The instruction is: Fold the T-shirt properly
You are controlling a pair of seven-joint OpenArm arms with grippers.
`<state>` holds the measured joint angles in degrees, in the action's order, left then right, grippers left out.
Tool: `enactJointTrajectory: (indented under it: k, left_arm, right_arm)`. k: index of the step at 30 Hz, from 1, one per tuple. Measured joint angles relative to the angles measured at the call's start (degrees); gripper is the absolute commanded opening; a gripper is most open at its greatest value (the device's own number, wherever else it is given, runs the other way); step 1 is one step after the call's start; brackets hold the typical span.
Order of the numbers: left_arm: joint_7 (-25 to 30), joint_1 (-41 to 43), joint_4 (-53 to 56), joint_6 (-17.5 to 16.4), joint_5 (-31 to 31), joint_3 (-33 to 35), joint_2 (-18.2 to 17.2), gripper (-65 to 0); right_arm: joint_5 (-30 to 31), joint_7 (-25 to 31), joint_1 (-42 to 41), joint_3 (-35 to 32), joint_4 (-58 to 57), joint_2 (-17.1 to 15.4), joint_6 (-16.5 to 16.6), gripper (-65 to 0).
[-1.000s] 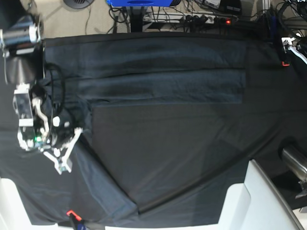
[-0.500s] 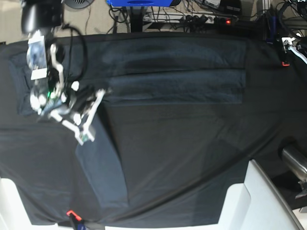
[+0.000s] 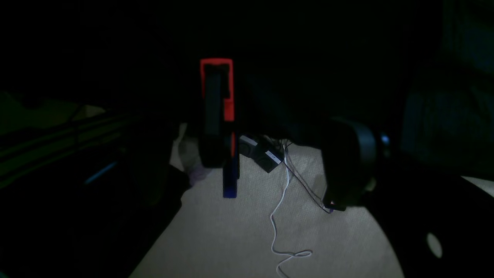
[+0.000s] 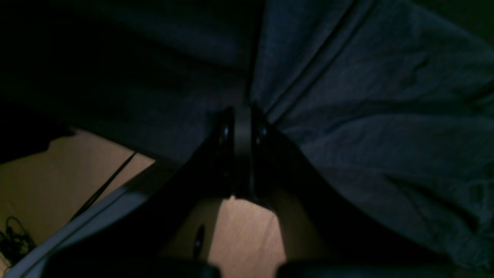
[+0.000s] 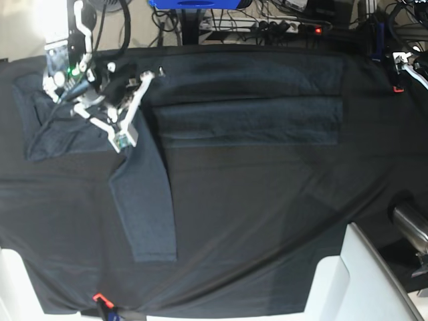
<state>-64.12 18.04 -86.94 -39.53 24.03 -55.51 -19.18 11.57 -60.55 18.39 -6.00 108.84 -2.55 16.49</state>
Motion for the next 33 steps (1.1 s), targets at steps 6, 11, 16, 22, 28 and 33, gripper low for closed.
enactJointTrajectory:
  k: [6, 11, 16, 22, 28, 33]
  left_arm:
    - [0.0, 0.0, 0.0, 0.0, 0.0, 0.2, 0.0, -7.1]
    - [3.8, 0.5, 0.0, 0.0, -0.1, 5.4, 0.0, -7.1]
    - [5.7, 2.4, 0.0, 0.0, -0.3, 8.1, 0.1, -7.1]
    - [6.1, 2.0, 0.0, 0.0, 0.2, 8.0, 0.3, -7.1]
    - [6.3, 3.9, -0.1, 0.0, 0.4, 7.7, 0.4, -7.1]
    - [10.5, 7.0, -0.1, 0.0, 0.3, 7.8, 0.5, -7.1]
  right_arm:
    - [0.0, 1.6, 2.7, 0.0, 0.3, 0.0, 0.0, -64.7]
    - [0.0, 5.0, 4.5, -0.1, 0.2, 0.0, 0.0, -54.3]
    - [0.0, 5.1, 4.3, -0.1, 0.2, 0.0, 0.0, -19.7]
    - [0.0, 4.0, -2.3, 0.1, 0.0, -0.4, 0.0, -15.6]
    - [0.0, -0.7, -20.4, -0.2, -13.9, -1.7, 0.0, -15.6]
    - [0.1, 3.0, -34.4, -0.3, -33.3, -1.3, 0.2, -15.6]
